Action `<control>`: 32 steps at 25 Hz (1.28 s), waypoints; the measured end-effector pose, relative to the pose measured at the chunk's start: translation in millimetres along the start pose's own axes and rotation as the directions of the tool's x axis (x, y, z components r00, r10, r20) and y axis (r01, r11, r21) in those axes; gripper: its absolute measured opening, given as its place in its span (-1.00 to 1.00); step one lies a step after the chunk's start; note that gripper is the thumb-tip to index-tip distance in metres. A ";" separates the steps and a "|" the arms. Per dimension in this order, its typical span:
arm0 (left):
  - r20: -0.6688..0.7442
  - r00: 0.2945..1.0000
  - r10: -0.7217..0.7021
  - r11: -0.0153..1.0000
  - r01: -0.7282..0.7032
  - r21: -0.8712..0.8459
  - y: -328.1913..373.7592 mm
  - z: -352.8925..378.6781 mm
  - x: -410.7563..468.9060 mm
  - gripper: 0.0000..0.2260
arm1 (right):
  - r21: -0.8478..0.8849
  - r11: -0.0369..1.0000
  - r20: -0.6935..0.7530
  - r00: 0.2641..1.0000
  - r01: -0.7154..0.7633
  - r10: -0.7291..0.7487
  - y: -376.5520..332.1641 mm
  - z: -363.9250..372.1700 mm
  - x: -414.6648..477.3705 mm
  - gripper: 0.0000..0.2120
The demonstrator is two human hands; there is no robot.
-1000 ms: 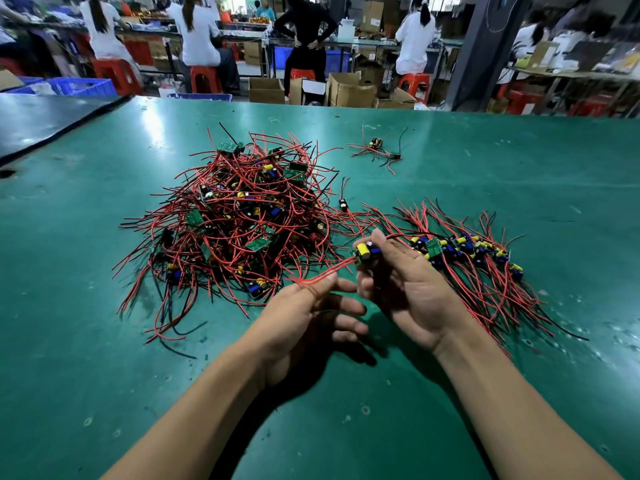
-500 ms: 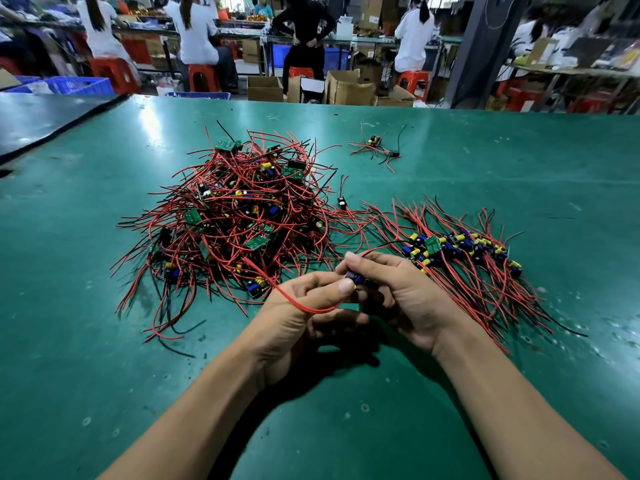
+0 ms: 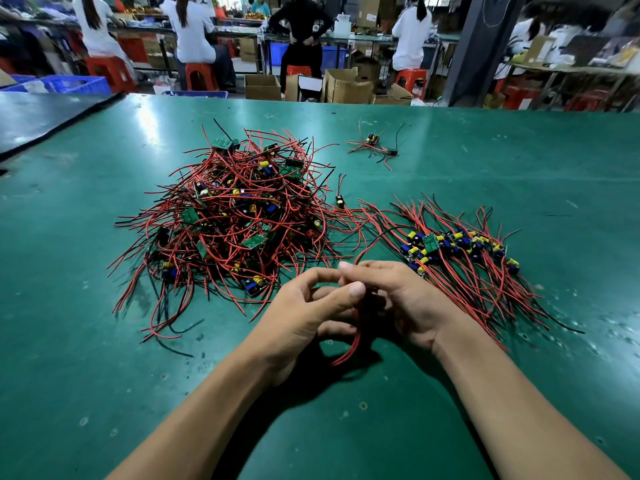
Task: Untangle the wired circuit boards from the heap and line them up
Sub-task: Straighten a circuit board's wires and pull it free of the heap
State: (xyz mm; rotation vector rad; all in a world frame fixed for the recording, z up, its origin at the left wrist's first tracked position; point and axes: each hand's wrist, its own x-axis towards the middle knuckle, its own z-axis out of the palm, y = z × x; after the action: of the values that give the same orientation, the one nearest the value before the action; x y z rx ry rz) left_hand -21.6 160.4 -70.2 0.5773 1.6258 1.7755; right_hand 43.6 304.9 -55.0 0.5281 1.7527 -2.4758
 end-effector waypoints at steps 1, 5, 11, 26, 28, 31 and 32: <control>-0.017 1.000 0.004 1.000 -0.004 -0.003 -0.3 -0.6 -0.3 -0.76 | 0.001 1.000 -0.004 1.000 0.030 -0.030 2.2 3.4 0.5 -0.82; -0.030 1.000 0.004 1.000 -0.004 -0.004 -1.8 -2.8 0.5 -0.77 | 0.050 0.994 -0.110 0.989 0.101 -0.095 6.4 10.9 5.6 -0.80; 0.001 0.999 -0.044 0.998 0.044 0.040 2.2 -1.3 0.9 -0.81 | 0.038 0.980 -0.301 0.938 0.193 -0.173 4.5 5.1 9.3 -0.73; -0.102 0.995 -0.001 1.000 0.004 0.025 2.8 2.5 0.0 -0.81 | 0.052 0.995 -0.005 0.996 0.087 -0.087 5.6 9.1 2.1 -0.79; -0.126 0.992 0.011 1.000 -0.008 0.024 2.6 4.2 -0.1 -0.82 | -0.020 0.991 -0.108 0.985 0.134 -0.135 7.0 9.0 5.4 -0.84; -0.134 0.991 0.012 0.999 -0.006 0.045 2.8 5.5 0.0 -0.85 | -0.109 0.976 -0.242 0.947 0.191 -0.212 9.9 6.2 11.8 -0.83; -0.129 0.992 0.008 0.999 -0.003 0.039 3.2 5.9 -0.4 -0.87 | -0.114 0.972 -0.271 0.935 0.204 -0.228 10.4 5.3 12.9 -0.82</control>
State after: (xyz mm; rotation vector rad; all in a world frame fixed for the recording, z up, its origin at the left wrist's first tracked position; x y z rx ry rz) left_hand -17.7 164.2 -66.2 0.4929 1.7508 1.8217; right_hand 32.7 298.2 -66.8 0.7541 2.1169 -2.5586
